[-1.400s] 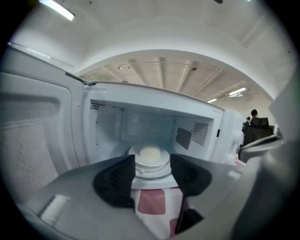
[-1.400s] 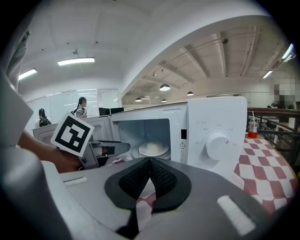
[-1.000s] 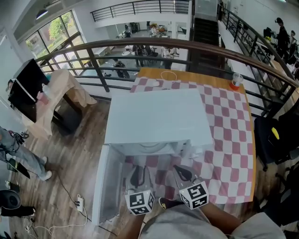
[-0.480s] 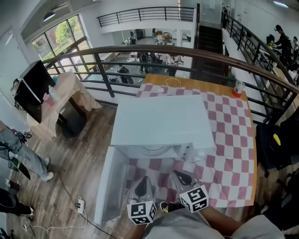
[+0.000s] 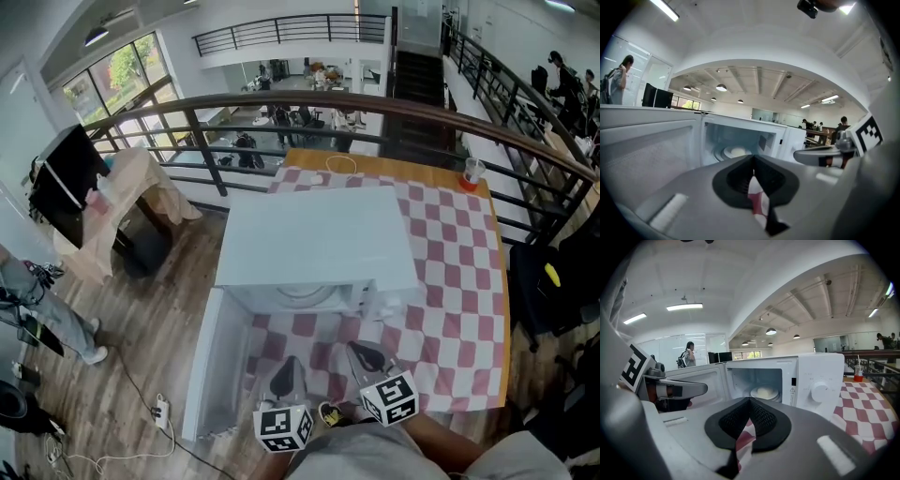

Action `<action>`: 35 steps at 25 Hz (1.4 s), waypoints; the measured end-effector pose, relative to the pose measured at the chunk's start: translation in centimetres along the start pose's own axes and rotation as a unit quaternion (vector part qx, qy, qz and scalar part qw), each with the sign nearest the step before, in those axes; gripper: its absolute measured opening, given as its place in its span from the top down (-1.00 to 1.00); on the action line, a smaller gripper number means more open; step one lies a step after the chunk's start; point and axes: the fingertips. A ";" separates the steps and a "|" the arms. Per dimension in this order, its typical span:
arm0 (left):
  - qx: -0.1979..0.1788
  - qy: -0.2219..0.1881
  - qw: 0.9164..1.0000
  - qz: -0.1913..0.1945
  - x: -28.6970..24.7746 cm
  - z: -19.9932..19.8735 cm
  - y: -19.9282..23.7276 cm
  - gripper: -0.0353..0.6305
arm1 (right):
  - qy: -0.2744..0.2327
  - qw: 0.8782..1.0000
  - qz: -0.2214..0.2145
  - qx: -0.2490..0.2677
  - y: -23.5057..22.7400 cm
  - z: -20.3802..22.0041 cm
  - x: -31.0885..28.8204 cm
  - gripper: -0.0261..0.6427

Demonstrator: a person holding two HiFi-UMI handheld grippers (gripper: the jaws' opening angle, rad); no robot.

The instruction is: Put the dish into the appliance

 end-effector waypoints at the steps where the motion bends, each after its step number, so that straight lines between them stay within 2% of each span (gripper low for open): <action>1: 0.000 0.000 1.000 0.002 0.3 0.0 -0.5 0.86 | 0.000 1.000 0.002 0.002 -0.1 0.1 0.6 0.93; 15: 0.001 -0.006 1.000 0.013 7.3 1.6 -8.6 0.86 | 0.010 0.999 0.028 0.016 -0.9 3.0 12.4 0.93; 28: -0.004 -0.020 1.000 0.012 19.4 5.9 -18.0 0.86 | -0.004 0.999 0.045 0.019 0.6 7.8 27.5 0.93; 35: 0.004 -0.023 1.000 0.002 25.7 7.6 -20.6 0.86 | -0.005 0.998 0.051 0.020 1.8 9.9 35.2 0.93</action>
Point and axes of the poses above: the fingertips, and each gripper's own axes: x backward along the fingers, y to its left, z out of its underside, and after that the axes turned 6 degrees about -y, right-handed
